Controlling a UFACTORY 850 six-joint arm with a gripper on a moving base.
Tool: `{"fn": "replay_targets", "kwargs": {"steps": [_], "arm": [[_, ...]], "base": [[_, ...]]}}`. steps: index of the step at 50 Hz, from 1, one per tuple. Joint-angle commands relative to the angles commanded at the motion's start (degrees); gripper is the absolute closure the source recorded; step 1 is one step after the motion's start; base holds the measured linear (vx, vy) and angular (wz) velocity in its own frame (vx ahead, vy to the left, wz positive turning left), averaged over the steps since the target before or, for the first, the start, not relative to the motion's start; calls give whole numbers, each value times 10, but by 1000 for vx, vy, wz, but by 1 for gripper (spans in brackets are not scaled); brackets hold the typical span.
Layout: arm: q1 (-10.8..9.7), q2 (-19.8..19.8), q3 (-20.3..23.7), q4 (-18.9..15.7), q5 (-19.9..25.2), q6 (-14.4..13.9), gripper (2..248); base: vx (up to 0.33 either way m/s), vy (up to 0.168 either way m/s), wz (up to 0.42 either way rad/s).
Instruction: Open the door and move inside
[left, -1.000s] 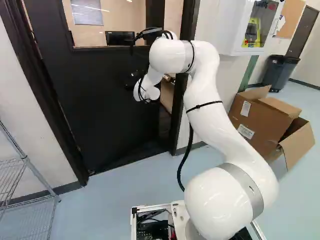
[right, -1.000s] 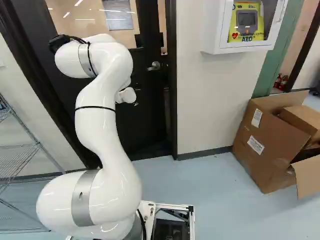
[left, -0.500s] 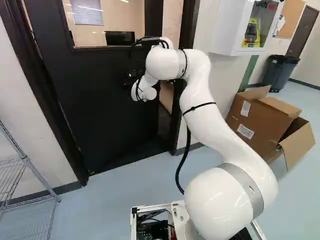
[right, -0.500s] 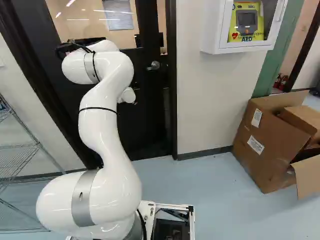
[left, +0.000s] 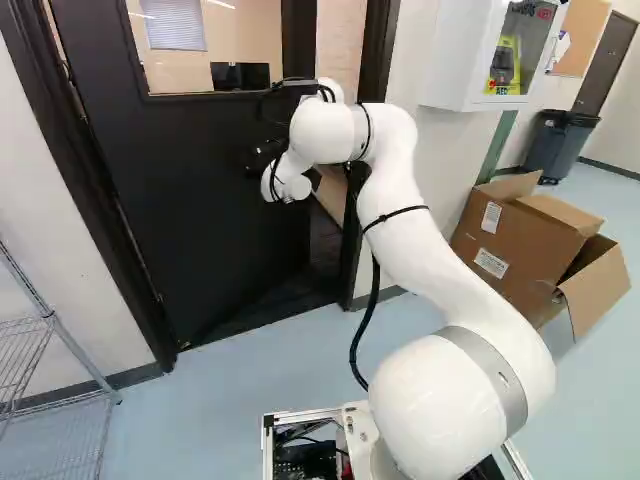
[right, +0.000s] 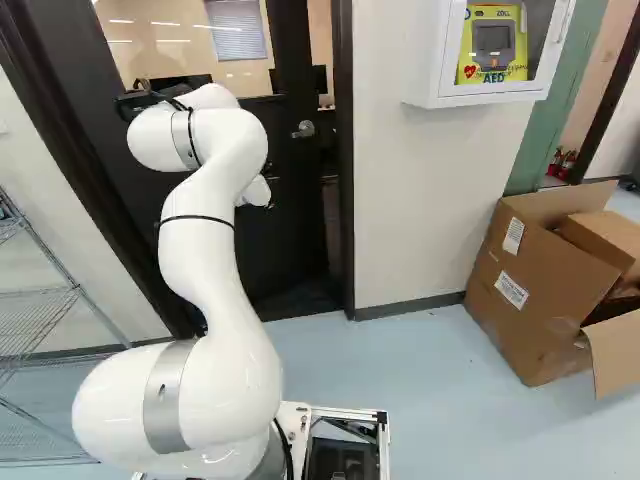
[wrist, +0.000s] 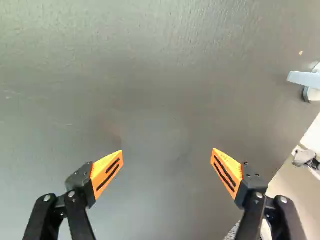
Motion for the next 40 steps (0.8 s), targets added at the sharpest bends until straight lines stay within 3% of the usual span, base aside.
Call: {"fn": "replay_targets", "kwargs": {"steps": [15,40], "arm": [[1,12,18,0,0,0,3],[4,83,120,6,0,0,3]], "base": [[0,0,0],[0,0,0]]}}
